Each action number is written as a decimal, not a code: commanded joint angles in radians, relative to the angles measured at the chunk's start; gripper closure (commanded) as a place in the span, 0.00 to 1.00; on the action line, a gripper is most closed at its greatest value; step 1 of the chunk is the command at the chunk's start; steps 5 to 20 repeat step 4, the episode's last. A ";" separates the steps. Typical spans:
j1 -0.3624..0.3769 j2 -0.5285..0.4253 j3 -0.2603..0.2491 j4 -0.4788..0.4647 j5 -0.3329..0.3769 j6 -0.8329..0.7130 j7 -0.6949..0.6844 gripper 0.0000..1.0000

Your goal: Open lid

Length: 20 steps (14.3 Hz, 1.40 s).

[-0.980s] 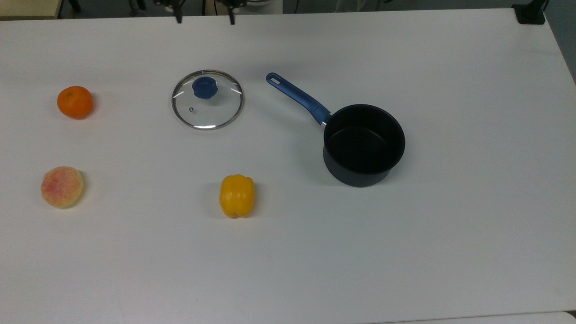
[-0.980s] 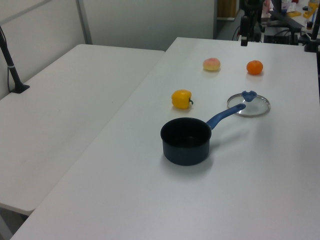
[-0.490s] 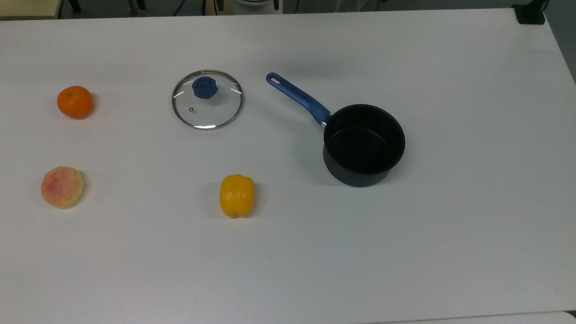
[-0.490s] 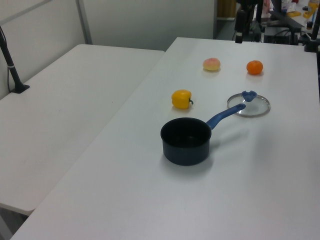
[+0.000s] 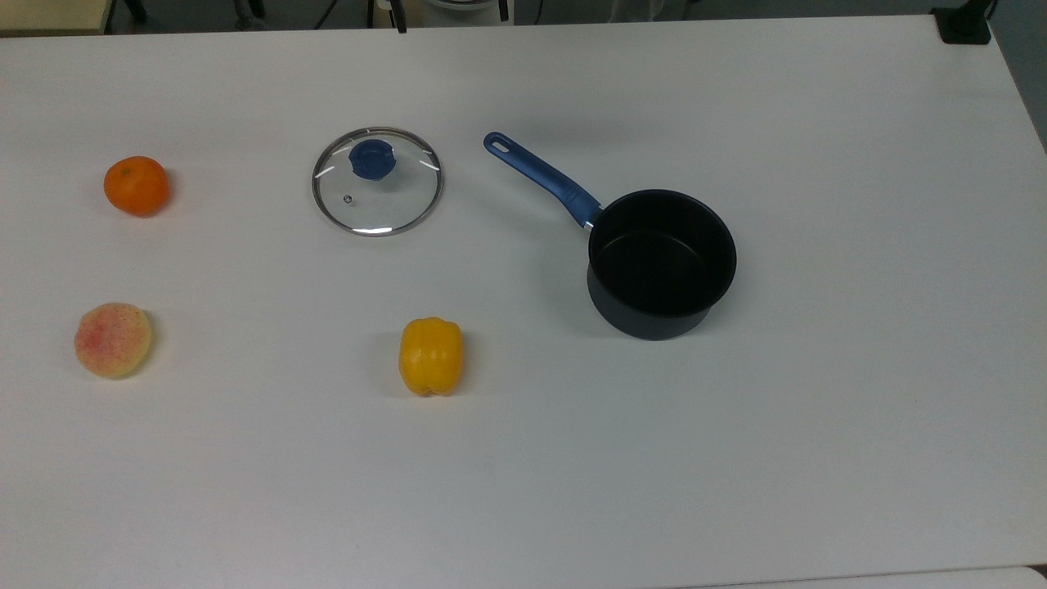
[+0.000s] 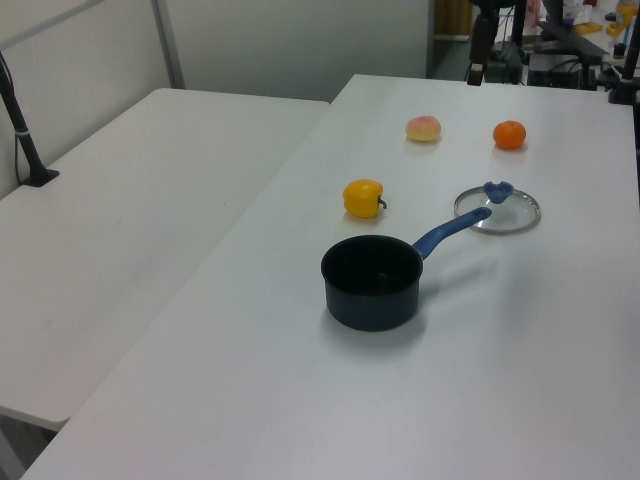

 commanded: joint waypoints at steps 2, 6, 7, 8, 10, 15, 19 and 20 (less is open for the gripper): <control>0.010 -0.011 -0.013 -0.022 -0.001 0.025 -0.026 0.00; 0.010 -0.011 -0.012 -0.024 -0.001 0.025 -0.024 0.00; 0.010 -0.011 -0.012 -0.024 -0.001 0.025 -0.024 0.00; 0.010 -0.011 -0.012 -0.024 -0.001 0.025 -0.024 0.00; 0.010 -0.011 -0.012 -0.024 -0.001 0.025 -0.024 0.00; 0.010 -0.011 -0.012 -0.024 -0.001 0.025 -0.024 0.00; 0.010 -0.011 -0.012 -0.024 -0.001 0.025 -0.024 0.00; 0.010 -0.011 -0.012 -0.024 -0.001 0.025 -0.024 0.00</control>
